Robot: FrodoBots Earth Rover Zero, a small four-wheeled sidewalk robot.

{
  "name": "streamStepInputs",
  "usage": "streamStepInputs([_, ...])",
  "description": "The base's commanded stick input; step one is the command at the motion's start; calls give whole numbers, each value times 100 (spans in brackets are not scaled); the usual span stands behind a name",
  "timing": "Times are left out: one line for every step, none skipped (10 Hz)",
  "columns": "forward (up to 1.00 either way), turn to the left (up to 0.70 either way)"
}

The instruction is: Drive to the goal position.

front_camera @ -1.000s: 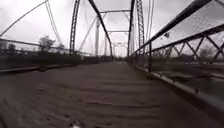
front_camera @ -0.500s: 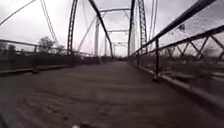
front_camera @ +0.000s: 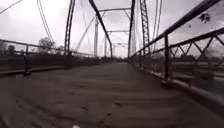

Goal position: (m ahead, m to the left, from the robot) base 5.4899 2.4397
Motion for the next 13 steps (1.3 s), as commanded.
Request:
streamStepInputs([100, -40])
streamStepInputs([100, -38])
streamStepInputs([100, -35])
streamStepInputs([100, -29])
streamStepInputs([100, -18])
streamStepInputs([100, 0])
streamStepInputs([100, 0])
streamStepInputs([100, 0])
streamStepInputs([100, 0])
streamStepInputs([100, 0])
streamStepInputs([100, 0])
streamStepInputs([100, 0])
streamStepInputs([100, 0])
